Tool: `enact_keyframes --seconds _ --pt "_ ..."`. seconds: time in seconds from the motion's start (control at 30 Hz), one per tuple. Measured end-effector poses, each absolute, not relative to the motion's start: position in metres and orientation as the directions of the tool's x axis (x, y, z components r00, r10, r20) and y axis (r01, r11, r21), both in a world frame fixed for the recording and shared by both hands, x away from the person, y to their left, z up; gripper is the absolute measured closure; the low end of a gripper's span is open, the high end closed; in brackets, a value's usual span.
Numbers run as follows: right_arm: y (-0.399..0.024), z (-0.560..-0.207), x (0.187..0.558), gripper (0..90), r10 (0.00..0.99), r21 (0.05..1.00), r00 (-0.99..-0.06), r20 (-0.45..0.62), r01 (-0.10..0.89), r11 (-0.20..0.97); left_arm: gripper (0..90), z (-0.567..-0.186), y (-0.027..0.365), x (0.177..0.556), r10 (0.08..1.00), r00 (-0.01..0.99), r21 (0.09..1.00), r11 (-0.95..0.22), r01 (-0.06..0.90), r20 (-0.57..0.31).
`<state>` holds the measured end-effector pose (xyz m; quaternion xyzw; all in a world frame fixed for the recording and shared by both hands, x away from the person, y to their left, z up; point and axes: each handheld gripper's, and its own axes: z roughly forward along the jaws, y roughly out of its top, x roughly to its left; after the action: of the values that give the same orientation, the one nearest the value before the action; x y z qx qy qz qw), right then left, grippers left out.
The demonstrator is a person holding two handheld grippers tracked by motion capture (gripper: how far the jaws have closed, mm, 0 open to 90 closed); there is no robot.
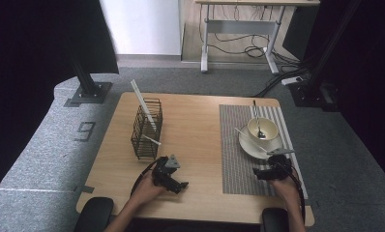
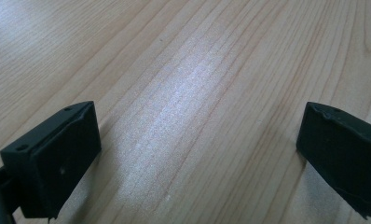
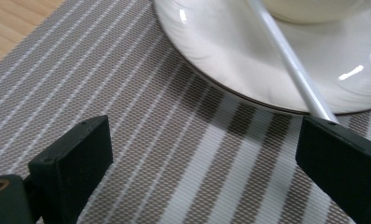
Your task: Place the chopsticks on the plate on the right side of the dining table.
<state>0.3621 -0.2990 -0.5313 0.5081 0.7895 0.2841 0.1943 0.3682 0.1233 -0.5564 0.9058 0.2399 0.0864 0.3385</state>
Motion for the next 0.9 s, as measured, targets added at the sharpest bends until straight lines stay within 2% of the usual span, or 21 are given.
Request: enact_keyframes --seconds 0.9 --pt "-0.334 -0.531 0.393 5.8 0.945 0.661 -0.326 0.038 0.717 0.221 0.0 -0.556 0.123 0.368 0.493 0.870 0.655 -0.656 0.376 -0.006"
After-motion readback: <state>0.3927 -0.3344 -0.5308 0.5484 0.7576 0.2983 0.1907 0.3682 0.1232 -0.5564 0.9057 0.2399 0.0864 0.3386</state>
